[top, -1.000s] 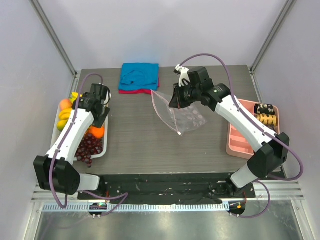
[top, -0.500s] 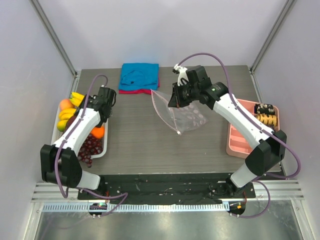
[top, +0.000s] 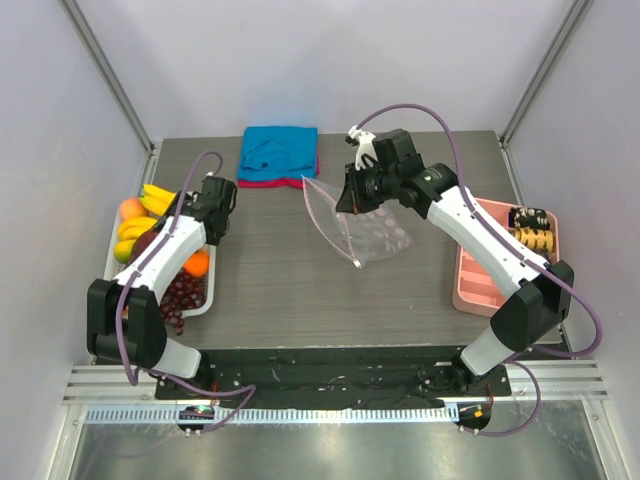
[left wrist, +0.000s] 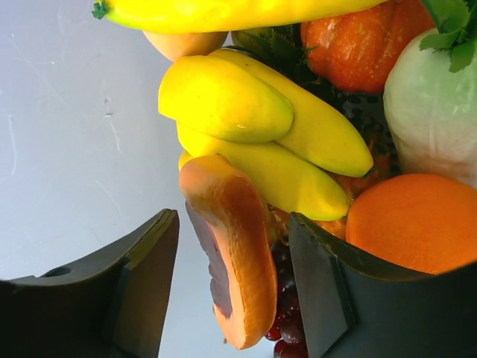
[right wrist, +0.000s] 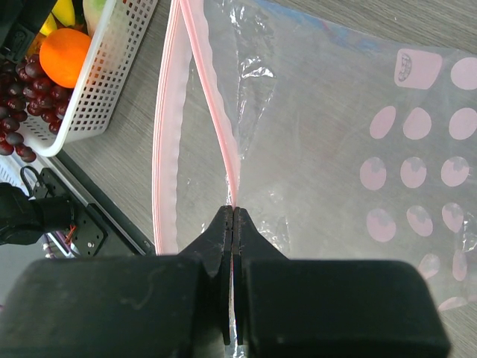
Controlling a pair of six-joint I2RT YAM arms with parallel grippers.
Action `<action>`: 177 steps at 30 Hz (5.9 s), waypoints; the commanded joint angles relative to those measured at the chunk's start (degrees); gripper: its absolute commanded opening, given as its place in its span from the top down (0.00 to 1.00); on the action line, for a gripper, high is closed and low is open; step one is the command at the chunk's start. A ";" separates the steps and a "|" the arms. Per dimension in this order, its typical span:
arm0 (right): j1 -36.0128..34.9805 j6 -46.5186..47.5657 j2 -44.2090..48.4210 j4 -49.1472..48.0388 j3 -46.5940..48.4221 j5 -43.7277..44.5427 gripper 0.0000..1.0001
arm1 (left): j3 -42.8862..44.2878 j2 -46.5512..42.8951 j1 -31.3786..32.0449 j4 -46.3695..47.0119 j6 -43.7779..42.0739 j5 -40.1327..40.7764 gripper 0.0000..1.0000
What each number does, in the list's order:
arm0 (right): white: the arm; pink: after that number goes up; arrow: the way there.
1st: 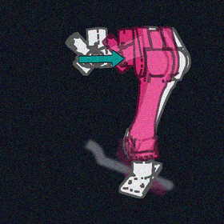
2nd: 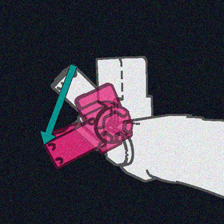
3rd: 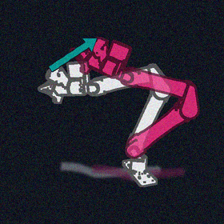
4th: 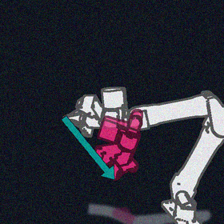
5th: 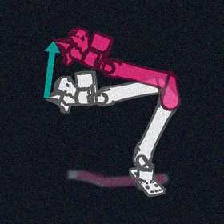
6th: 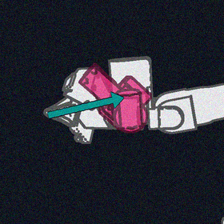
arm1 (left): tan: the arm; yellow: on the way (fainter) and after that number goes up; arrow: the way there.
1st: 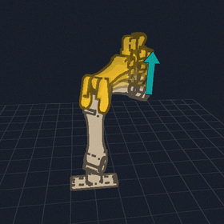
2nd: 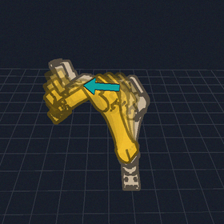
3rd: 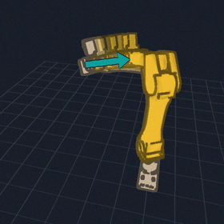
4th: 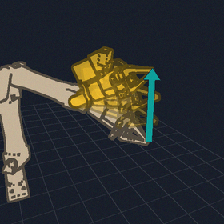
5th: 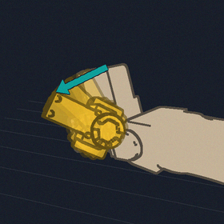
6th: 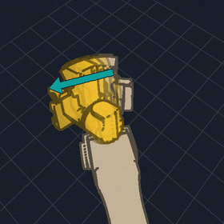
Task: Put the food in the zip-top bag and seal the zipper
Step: Pick up the fake food from the bin, then place the fake food in the zipper food storage bag.
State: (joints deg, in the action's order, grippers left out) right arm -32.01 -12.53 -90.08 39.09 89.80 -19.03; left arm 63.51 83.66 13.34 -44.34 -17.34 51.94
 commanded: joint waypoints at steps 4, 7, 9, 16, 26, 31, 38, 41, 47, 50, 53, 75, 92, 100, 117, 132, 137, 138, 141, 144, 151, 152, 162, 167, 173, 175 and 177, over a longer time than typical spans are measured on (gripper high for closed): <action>0.11 0.58 -0.18 -1.03 3.01 -0.22 0.99 | -0.14 -0.69 0.72 2.33 -1.99 2.99 0.51; 0.19 0.49 -0.36 -1.03 3.10 -0.22 0.99 | 0.13 -0.86 0.98 1.80 -2.08 3.69 0.64; 0.19 0.49 -0.44 -1.03 3.10 -0.31 0.99 | 0.30 -1.04 1.33 1.53 -2.17 4.48 0.71; 0.19 0.67 -0.80 -0.68 3.80 -0.31 0.99 | 0.57 -1.92 2.65 0.92 -2.78 6.59 0.95; 0.37 0.76 -0.18 -0.86 3.54 -0.66 0.99 | 6.45 -5.25 5.82 -3.21 -7.00 10.99 1.00; 0.63 0.41 0.61 -0.95 2.84 -0.92 0.99 | 11.63 -6.49 8.01 -3.65 -11.20 11.07 1.00; 0.98 -0.47 1.84 -1.21 1.96 -1.10 0.99 | 19.80 -7.02 11.09 -2.51 -18.77 11.34 1.00; 1.07 -1.35 2.19 -1.30 2.13 -1.28 0.99 | 23.40 -7.28 12.84 -1.28 -21.41 10.82 1.00; 1.16 -5.12 1.40 -2.52 4.24 -2.77 0.99 | 39.74 -3.69 15.48 -6.45 -15.99 -1.13 1.00; 1.16 -7.84 1.49 -4.71 5.12 -4.17 0.99 | 51.43 2.19 16.89 -14.18 -12.11 -7.61 1.00; 1.25 -11.27 1.58 -7.61 5.38 -4.62 0.99 | 62.07 6.69 18.29 -17.97 -6.75 -14.21 1.00; 1.16 -30.35 -3.34 -17.65 4.51 -9.36 0.99 | 67.90 -1.83 20.05 8.03 26.75 -42.27 1.00; -1.04 -31.94 -7.39 -17.56 9.17 -6.37 0.99 | 64.31 -2.44 25.68 11.29 27.72 -39.03 0.99; -0.86 -34.13 -7.21 -17.29 11.44 -6.72 0.99 | 54.54 -5.87 27.78 10.06 24.03 -32.53 0.99; -0.77 -39.32 -7.47 -21.86 11.80 -9.89 0.99 | 41.63 -9.74 28.05 16.37 37.73 -33.58 1.00; 1.42 -45.46 -2.82 -34.42 0.12 -11.64 0.99 | 31.07 -6.23 14.70 8.30 62.07 -54.57 1.00; 1.51 -46.87 -2.03 -38.47 -2.96 -12.88 0.99 | 31.59 -3.50 14.25 6.98 60.33 -57.66 1.00; 1.42 -47.31 -2.03 -40.65 -3.31 -13.14 0.99 | 31.59 -3.07 14.25 6.72 60.06 -57.66 1.00; 1.51 -48.98 -2.11 -41.81 -3.58 -13.14 0.99 | 30.19 -3.41 14.25 6.72 59.53 -55.29 1.00; 1.51 -51.01 -2.03 -42.95 -3.75 -13.49 0.99 | 27.73 -4.29 13.90 8.83 60.14 -54.23 1.00; 2.56 -53.47 -1.85 -43.49 -1.21 -12.97 0.99 | 28.68 -4.12 9.42 9.89 64.89 -56.42 1.00; 2.48 -53.64 -1.94 -43.49 -0.86 -13.05 0.99 | 29.39 -3.33 9.42 9.10 64.89 -56.86 1.00; 2.48 -55.32 -1.76 -45.33 0.38 -13.93 0.99 | 30.62 -0.16 8.81 7.43 64.89 -62.31 0.77; 3.36 -55.49 -1.15 -44.89 -0.24 -14.37 0.99 | 32.56 -1.65 7.49 5.40 60.69 -60.73 0.42; 4.23 -55.32 -0.71 -44.63 -0.59 -14.72 0.99 | 35.46 -4.99 5.20 1.54 52.08 -61.79 0.22; 4.41 -55.23 -0.53 -44.63 -0.77 -14.72 0.99 | 34.41 -7.70 5.20 0.14 47.77 -59.16 0.22; 4.41 -55.23 -0.62 -44.63 -0.94 -14.81 0.99 | 34.58 -8.42 5.20 -1.70 43.91 -55.39 0.21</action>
State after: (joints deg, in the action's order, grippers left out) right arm -27.90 -67.42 -95.02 -1.72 87.24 -32.73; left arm 96.42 80.29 18.61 -42.70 36.25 -7.90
